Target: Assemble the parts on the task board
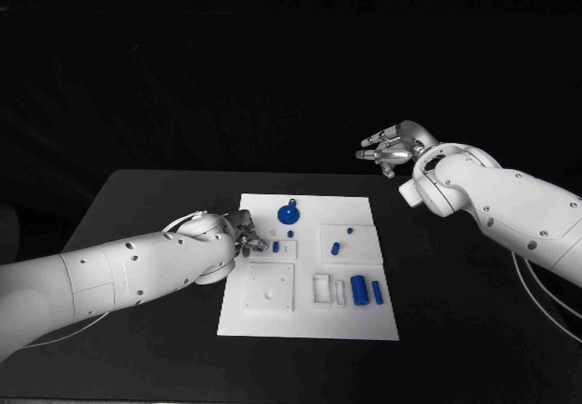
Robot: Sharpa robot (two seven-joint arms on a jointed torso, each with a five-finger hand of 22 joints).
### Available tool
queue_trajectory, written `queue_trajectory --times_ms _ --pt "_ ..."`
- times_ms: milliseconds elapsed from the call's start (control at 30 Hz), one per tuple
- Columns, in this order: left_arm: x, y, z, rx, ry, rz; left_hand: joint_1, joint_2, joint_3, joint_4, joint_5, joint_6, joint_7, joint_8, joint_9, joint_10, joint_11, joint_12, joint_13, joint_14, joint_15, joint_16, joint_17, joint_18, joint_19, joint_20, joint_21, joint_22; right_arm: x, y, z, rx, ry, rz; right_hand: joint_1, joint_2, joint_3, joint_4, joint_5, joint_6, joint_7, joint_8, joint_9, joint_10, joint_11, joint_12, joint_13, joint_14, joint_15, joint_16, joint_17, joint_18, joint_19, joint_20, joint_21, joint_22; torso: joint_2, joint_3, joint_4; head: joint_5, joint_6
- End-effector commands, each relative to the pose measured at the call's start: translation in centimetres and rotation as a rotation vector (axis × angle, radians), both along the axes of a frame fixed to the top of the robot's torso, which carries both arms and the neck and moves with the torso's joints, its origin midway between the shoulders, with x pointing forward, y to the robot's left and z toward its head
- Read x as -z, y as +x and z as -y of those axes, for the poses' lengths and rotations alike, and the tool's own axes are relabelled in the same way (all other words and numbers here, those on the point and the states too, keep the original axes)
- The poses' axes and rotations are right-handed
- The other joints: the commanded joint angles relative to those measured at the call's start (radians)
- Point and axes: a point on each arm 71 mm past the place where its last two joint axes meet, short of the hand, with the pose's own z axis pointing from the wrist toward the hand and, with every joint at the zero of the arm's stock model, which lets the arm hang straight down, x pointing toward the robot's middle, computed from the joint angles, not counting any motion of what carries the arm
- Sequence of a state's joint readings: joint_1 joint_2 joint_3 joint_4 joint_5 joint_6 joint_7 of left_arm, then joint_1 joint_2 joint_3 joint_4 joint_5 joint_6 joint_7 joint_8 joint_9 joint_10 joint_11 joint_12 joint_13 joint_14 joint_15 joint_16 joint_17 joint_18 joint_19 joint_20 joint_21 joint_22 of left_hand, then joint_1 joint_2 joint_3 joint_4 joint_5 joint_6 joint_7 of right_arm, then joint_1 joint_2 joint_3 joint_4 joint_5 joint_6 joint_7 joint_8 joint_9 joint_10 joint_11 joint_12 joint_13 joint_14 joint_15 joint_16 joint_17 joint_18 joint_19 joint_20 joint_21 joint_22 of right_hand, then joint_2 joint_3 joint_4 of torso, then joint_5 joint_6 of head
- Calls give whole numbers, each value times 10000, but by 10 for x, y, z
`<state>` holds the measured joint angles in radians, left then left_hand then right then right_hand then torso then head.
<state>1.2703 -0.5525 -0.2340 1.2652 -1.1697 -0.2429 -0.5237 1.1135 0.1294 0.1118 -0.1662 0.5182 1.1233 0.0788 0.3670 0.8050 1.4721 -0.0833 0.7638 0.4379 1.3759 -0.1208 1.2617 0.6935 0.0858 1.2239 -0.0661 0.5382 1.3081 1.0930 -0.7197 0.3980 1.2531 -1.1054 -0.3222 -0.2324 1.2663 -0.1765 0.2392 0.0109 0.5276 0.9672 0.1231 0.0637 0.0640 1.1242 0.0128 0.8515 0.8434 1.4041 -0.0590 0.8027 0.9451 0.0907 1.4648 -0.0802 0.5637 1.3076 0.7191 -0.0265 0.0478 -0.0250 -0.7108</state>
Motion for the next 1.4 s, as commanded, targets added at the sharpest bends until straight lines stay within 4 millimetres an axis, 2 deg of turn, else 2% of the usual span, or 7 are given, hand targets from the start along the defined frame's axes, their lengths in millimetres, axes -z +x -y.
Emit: queue_trajectory --times_ms 33,167,233,533,1033,1133,1400 --pt "11 -5 1 156 280 -616 -104 -46 218 -173 -3 1461 -1357 -202 192 398 -137 53 11 60 16 -3 4 80 -17 80 38 183 0 0 -1 -132 -39 5 -63 2 44 -10 63 75 -6 -8 11 -8 -74 8 11 29 -61 -43 15 86 437 -34 37 716 1 -3 -5 1 1" --pt "11 -5 1 119 257 -641 -187 -279 1 -44 -166 1446 -1354 -295 148 399 -124 -2 -30 25 23 -103 -152 68 -29 78 0 170 0 0 -1 -127 -40 5 -63 2 44 -10 63 75 -6 -8 11 -8 -74 8 11 29 -61 -43 15 86 437 -34 37 716 3 -1 1 -3 -5" --pt "11 -5 0 82 258 -661 -384 -553 -362 242 -878 1394 -1364 -398 72 399 -128 -45 -63 -22 20 -189 -299 54 -29 62 -35 160 0 0 -1 -121 -41 5 -63 2 44 -10 63 75 -6 -8 11 -8 -74 8 11 29 -61 -43 15 86 437 -34 37 716 2 1 -2 -6 -8" --pt "12 -3 -3 -84 308 -721 -24 -1602 -1034 2274 -1509 1449 -1296 -629 -381 407 -109 -200 -205 -125 15 -439 -718 -196 45 -163 -332 166 0 0 0 -101 -40 15 -63 2 44 -10 63 75 -6 -8 11 -8 -74 8 11 29 -61 -43 15 86 437 -34 37 716 -4 1 -3 -1 -1" --pt "11 -1 -5 -133 243 -670 276 -2451 -663 3460 -1665 1429 -1291 -584 -443 404 -62 -240 -258 -173 5 -528 -905 -241 95 -190 -487 177 1 -1 0 -87 -38 9 -74 -5 48 -7 66 51 -4 -12 9 -6 -70 0 1 29 -61 -52 11 87 437 -33 30 713 7 -4 -11 -11 23" --pt "12 -2 -6 -108 195 -740 410 -2925 -695 4010 -2383 1433 -1232 -598 -466 401 -36 -355 -286 -257 27 -616 -1073 -262 53 -197 -553 171 2 -1 1 -83 -39 3 -74 -5 48 -7 66 51 -4 -12 9 -6 -70 0 1 29 -61 -52 11 87 437 -33 30 713 2 -1 -12 -15 22" --pt "12 -6 -11 -65 66 -987 515 -3314 -2062 4477 -2544 960 -1078 -538 -444 337 91 -816 -249 -575 80 -717 -1234 -426 -74 -286 -848 164 4 -1 2 -54 -48 -35 -74 -5 48 -7 66 51 -4 -12 9 -6 -70 0 1 29 -61 -52 11 87 437 -33 30 713 -5 -6 -10 -46 15"
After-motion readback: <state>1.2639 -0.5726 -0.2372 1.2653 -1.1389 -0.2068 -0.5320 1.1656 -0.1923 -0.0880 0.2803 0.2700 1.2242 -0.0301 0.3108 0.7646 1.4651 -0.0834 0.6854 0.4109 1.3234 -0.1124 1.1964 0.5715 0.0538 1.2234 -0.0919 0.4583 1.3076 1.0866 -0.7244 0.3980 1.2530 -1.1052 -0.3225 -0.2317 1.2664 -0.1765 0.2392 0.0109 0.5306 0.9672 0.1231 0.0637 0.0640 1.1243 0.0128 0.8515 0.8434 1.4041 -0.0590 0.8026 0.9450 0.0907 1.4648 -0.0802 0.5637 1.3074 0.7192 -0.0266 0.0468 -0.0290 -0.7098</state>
